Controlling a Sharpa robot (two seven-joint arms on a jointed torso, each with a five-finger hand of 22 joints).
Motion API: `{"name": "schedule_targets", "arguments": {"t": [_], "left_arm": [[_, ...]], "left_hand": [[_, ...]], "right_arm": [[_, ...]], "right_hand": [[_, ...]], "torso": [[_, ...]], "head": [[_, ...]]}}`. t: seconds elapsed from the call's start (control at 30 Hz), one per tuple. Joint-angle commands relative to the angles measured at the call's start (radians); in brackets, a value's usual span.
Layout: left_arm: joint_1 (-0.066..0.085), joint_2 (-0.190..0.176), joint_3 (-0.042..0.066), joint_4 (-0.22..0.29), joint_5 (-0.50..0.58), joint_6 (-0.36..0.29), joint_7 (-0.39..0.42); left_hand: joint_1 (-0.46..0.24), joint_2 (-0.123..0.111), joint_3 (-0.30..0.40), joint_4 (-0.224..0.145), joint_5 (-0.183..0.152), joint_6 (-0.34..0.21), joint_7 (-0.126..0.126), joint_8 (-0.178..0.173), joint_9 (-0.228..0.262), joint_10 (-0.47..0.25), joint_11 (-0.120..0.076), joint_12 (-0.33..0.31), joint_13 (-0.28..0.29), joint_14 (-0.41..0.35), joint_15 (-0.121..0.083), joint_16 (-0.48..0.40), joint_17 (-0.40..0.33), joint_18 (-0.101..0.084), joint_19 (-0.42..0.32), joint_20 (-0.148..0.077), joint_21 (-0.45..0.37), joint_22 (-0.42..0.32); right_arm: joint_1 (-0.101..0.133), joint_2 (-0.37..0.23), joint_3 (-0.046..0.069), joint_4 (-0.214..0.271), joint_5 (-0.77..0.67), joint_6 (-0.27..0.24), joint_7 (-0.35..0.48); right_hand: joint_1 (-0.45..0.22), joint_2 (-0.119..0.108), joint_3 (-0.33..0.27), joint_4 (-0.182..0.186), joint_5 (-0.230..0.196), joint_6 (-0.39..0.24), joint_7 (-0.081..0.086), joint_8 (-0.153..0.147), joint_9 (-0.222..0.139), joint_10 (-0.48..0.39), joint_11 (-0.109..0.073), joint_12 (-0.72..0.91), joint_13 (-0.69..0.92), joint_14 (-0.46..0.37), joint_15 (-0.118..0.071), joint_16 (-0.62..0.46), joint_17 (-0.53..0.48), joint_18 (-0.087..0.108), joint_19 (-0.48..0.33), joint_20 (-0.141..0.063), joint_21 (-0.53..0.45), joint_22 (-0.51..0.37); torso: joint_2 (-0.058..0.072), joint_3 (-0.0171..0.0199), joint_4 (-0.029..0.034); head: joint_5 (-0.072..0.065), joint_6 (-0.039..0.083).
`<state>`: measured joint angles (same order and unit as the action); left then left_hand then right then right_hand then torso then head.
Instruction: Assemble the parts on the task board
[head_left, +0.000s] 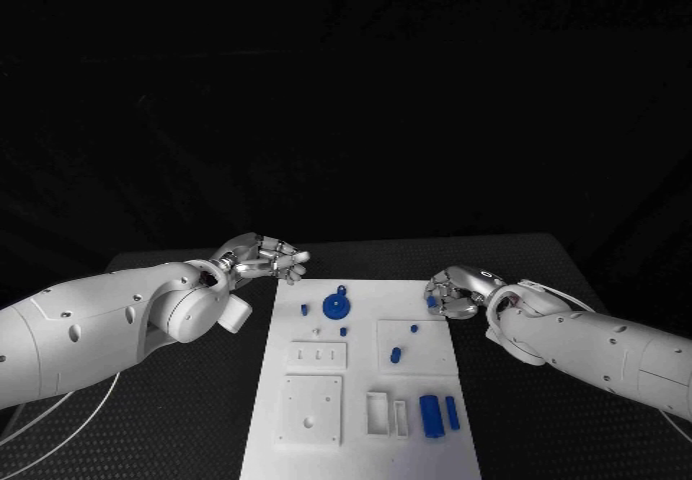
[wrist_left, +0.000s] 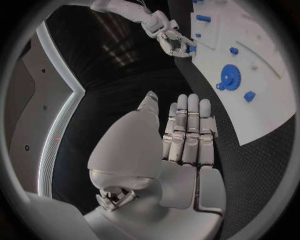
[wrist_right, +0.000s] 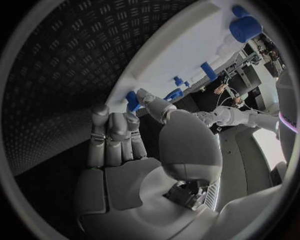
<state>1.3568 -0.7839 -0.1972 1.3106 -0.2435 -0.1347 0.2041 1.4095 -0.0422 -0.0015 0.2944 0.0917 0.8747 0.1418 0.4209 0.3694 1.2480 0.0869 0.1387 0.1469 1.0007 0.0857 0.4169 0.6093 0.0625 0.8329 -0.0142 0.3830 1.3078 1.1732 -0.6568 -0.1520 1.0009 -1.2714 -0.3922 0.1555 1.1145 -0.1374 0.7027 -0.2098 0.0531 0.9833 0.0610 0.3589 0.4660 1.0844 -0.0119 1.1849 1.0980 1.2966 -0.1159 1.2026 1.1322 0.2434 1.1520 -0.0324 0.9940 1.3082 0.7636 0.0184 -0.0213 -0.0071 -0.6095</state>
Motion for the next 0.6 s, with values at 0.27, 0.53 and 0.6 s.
{"name": "schedule_targets", "arguments": {"t": [0.27, 0.53, 0.6], "left_arm": [[0.004, 0.016, 0.002, 0.017, -0.043, 0.060, -0.139], [0.009, 0.050, 0.002, 0.018, -0.062, 0.025, -0.196], [0.009, 0.065, 0.001, 0.012, -0.064, 0.012, -0.210]], "left_hand": [[-0.056, -0.002, 0.016, 0.000, -0.021, 0.018, -0.001, -0.012, -0.001, 0.009, -0.001, -0.004, 0.002, 0.004, -0.001, -0.009, 0.006, 0.013, -0.002, -0.002, 0.002, 0.015], [-0.141, -0.034, 0.017, 0.000, -0.041, 0.004, 0.008, -0.037, -0.006, -0.046, 0.026, -0.035, -0.009, -0.056, 0.028, -0.043, 0.003, 0.010, -0.059, 0.024, -0.024, 0.015], [-0.147, -0.037, 0.022, 0.000, -0.041, 0.003, 0.008, -0.039, -0.007, -0.047, 0.026, -0.035, -0.009, -0.058, 0.029, -0.044, 0.004, 0.012, -0.062, 0.026, -0.024, 0.015]], "right_arm": [[0.078, -0.004, 0.002, 0.129, -0.208, 0.007, -0.207], [0.113, 0.020, 0.002, 0.220, -0.268, 0.008, -0.280], [0.119, 0.029, 0.002, 0.242, -0.282, 0.008, -0.299]], "right_hand": [[-0.015, -0.022, 0.012, 0.012, -0.004, 0.041, 0.029, 0.006, 0.008, 0.005, -0.009, 0.006, -0.004, 0.005, -0.012, 0.001, 0.002, 0.018, 0.008, -0.011, 0.009, 0.014], [-0.027, -0.054, 0.022, 0.049, -0.004, 0.045, 0.026, 0.007, 0.013, 0.013, -0.012, 0.004, -0.007, 0.013, -0.014, 0.000, 0.001, 0.018, 0.019, -0.016, 0.007, 0.010], [-0.026, -0.058, 0.024, 0.054, -0.004, 0.046, 0.026, 0.007, 0.013, 0.014, -0.012, 0.004, -0.008, 0.014, -0.014, 0.000, 0.001, 0.018, 0.020, -0.017, 0.007, 0.010]], "torso": [[-0.009, -0.0073, -0.0041], [-0.023, -0.0132, -0.0030], [-0.025, -0.0142, -0.0024]], "head": [[0.003, 0.013], [0.015, 0.020], [0.019, 0.021]]}}
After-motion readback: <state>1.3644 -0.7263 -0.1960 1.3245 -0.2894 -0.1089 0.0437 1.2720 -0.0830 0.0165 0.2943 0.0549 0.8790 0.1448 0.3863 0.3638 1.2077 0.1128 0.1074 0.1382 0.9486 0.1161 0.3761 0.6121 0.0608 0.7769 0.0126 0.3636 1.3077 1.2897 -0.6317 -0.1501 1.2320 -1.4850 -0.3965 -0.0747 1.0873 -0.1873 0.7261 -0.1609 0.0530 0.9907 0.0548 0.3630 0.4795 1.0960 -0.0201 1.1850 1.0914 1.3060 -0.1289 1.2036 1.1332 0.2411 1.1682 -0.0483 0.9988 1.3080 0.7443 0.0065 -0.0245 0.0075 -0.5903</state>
